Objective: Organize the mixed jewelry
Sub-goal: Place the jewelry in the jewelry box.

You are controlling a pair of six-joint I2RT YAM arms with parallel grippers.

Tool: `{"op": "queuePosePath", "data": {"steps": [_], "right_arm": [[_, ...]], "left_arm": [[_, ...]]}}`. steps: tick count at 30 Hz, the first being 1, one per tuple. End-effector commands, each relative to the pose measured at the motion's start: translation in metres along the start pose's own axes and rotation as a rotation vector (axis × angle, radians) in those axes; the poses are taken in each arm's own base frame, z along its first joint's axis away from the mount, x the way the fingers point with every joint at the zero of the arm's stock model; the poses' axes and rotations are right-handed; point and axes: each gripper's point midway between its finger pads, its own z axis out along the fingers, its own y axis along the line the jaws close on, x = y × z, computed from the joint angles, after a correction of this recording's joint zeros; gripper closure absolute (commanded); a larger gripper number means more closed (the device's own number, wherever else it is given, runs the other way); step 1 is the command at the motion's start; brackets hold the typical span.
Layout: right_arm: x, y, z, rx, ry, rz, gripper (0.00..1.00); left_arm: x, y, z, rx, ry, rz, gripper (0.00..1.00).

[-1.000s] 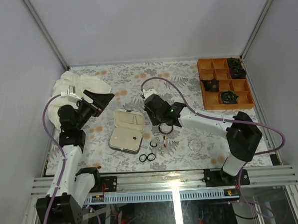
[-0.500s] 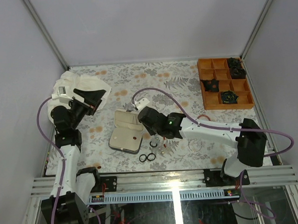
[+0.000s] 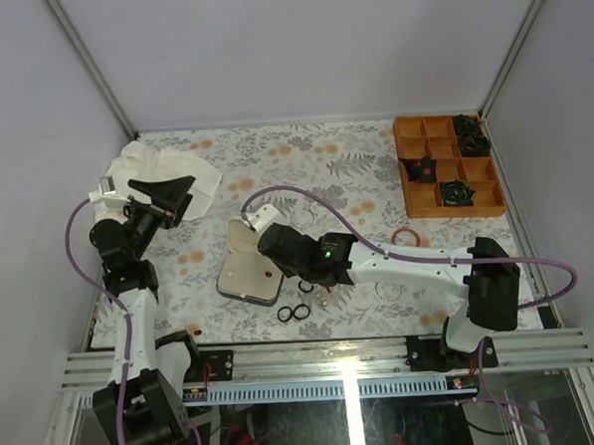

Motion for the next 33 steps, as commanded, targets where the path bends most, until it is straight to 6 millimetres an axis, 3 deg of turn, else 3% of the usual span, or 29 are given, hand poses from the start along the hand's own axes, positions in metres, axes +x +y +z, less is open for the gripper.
{"op": "queuePosePath", "data": {"steps": [1, 11, 33], "right_arm": [[-0.026, 0.014, 0.003, 0.024, -0.074, -0.033, 0.79], [-0.03, 0.049, 0.019, -0.03, -0.081, -0.091, 0.79], [-0.033, 0.087, 0.065, -0.094, -0.107, -0.16, 0.79]], "left_arm": [[0.0, -0.019, -0.012, 0.087, 0.02, 0.038, 0.0], [-0.012, -0.014, -0.032, 0.105, 0.018, 0.006, 0.0], [-0.023, -0.006, -0.044, 0.105, -0.007, -0.013, 0.0]]}}
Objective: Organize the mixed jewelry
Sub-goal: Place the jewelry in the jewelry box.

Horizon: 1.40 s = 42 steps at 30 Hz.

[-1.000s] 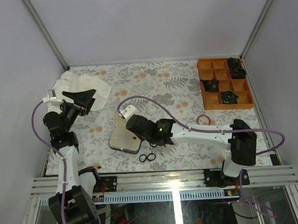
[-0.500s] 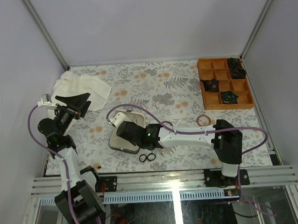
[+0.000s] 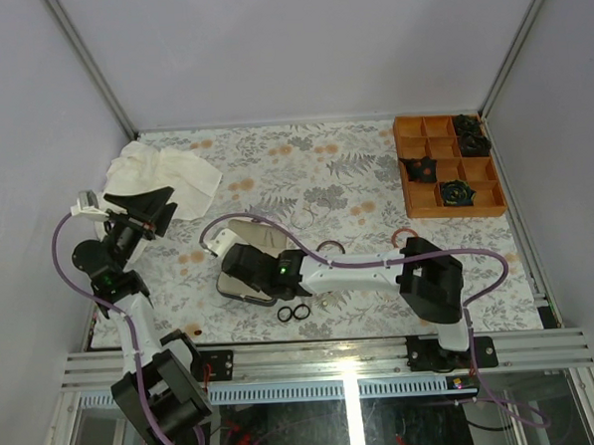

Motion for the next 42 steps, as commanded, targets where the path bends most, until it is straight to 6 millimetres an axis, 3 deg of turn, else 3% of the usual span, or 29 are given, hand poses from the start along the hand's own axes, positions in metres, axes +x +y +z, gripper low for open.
{"op": "queuePosePath", "data": {"steps": [1, 18, 42], "right_arm": [[-0.036, 0.01, 0.003, -0.021, -0.099, 0.003, 0.79], [-0.029, 0.011, 0.034, 0.023, -0.063, -0.043, 0.79], [-0.021, -0.008, 0.043, 0.039, -0.044, -0.023, 0.79]], "left_arm": [[0.002, -0.01, -0.005, 0.042, 0.016, 0.044, 0.0], [-0.003, -0.01, -0.01, 0.045, 0.01, 0.047, 0.0], [-0.007, -0.011, -0.011, 0.047, 0.001, 0.05, 0.0]]}}
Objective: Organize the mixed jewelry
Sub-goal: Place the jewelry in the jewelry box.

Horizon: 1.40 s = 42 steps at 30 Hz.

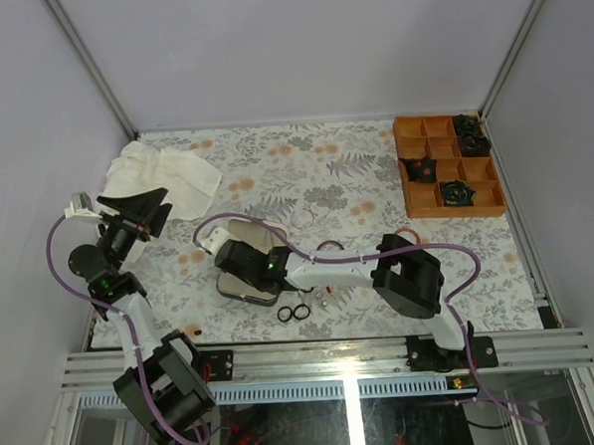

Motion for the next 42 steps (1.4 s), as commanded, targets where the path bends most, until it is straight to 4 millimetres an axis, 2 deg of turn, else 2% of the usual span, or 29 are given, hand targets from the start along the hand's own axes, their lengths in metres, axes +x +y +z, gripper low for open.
{"op": "queuePosePath", "data": {"steps": [1, 26, 42], "right_arm": [[-0.024, -0.006, -0.004, 0.013, -0.067, 0.024, 0.79], [-0.007, 0.005, 0.003, -0.025, -0.032, 0.044, 0.79], [0.003, 0.005, 0.006, -0.019, -0.009, 0.04, 0.79]], "left_arm": [[0.002, -0.006, -0.002, 0.027, 0.012, 0.044, 0.0], [0.003, -0.006, -0.003, 0.025, 0.014, 0.047, 0.0], [0.003, -0.006, -0.003, 0.024, 0.013, 0.046, 0.0]]}}
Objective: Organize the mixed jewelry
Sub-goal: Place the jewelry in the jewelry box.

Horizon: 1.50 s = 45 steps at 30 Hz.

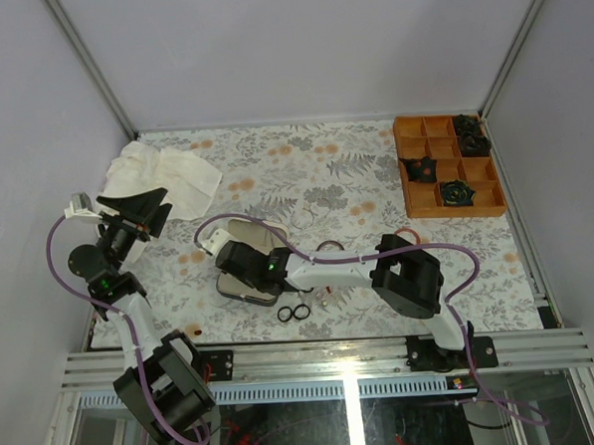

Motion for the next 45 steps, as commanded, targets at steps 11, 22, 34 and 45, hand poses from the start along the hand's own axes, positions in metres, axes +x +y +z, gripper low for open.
{"op": "queuePosePath", "data": {"steps": [11, 22, 34, 45], "right_arm": [[0.0042, -0.0026, 0.005, 0.018, -0.002, 0.022, 0.79], [0.0043, -0.0008, 0.0085, 0.016, -0.002, 0.021, 0.8], [-0.0014, -0.0044, 0.0107, 0.034, -0.011, 0.022, 0.79], [-0.0003, -0.008, 0.0056, 0.039, -0.017, 0.029, 0.8]], "left_arm": [[0.0026, -0.0077, -0.0034, 0.026, 0.011, 0.051, 0.0], [0.0027, -0.0077, -0.0033, 0.027, 0.012, 0.05, 0.0], [0.002, -0.0095, -0.0028, 0.029, 0.012, 0.054, 0.0], [0.0022, -0.0098, -0.0029, 0.029, 0.012, 0.052, 0.0]]}}
